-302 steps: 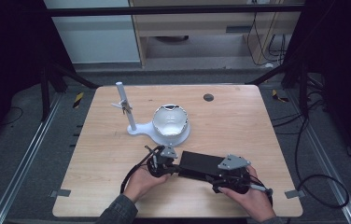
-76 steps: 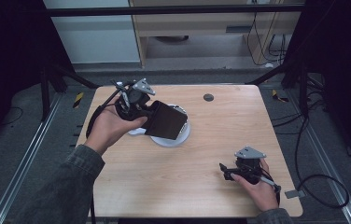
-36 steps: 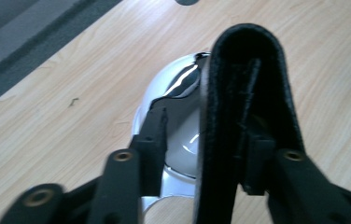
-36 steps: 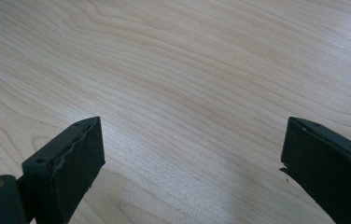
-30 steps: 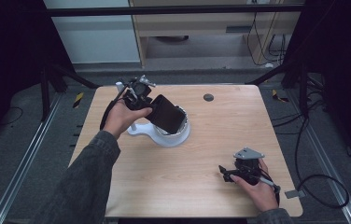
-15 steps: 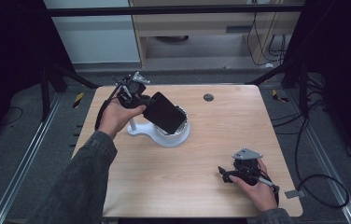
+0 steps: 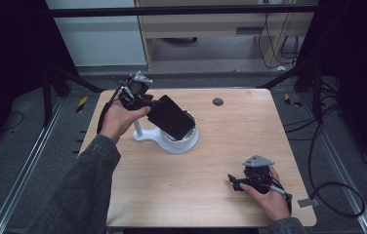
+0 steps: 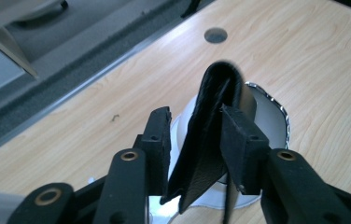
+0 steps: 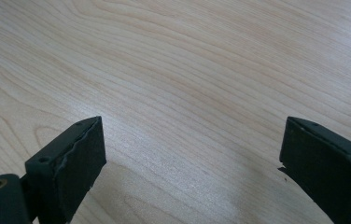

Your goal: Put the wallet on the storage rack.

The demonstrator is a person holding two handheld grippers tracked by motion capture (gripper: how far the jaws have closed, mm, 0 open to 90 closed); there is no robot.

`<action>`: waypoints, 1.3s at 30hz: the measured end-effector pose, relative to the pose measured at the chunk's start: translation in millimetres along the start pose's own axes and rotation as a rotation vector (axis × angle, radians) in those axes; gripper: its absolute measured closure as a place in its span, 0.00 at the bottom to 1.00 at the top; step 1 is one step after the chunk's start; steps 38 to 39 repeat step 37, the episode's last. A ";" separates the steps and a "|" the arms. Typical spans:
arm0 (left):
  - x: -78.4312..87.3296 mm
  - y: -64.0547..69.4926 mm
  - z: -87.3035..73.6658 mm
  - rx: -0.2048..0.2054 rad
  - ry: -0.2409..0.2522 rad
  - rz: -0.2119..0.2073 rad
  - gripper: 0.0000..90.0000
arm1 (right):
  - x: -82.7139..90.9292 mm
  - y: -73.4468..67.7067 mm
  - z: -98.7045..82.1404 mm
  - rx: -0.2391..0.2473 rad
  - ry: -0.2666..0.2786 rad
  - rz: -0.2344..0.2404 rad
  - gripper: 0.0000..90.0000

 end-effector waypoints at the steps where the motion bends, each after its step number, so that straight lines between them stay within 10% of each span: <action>1: 3.8 0.9 1.2 -0.002 0.021 0.001 0.68 | 0.0 -0.2 -0.1 0.003 -0.002 0.000 0.08; 15: 43.0 39.1 -30.7 -0.127 0.140 -0.006 0.51 | -1.3 -0.8 -0.5 0.010 -0.007 -0.004 0.08; 22: 39.4 65.2 -74.6 -0.178 0.145 -0.017 0.32 | -1.1 -0.6 -0.7 0.006 -0.008 -0.005 0.08; 27: 18.0 69.7 -125.4 -0.139 0.088 -0.020 0.15 | -0.8 -0.7 -0.1 0.006 -0.003 -0.005 0.08; 35: -17.7 33.6 -222.2 0.078 0.025 0.004 0.06 | 0.8 0.7 0.6 -0.006 0.010 -0.015 0.07; 39: -18.7 29.3 -230.7 0.090 0.005 0.011 0.06 | 0.8 0.8 0.5 -0.009 0.008 -0.015 0.07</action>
Point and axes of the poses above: each handheld gripper's, and its own axes: x roughly backward along the jaws, z roughly out of its top, y roughly to its right, the point moved 6 cm from there along -x, roughly forward along the jaws, and after that the axes turned 9 degrees about x, right-handed, at the moved point
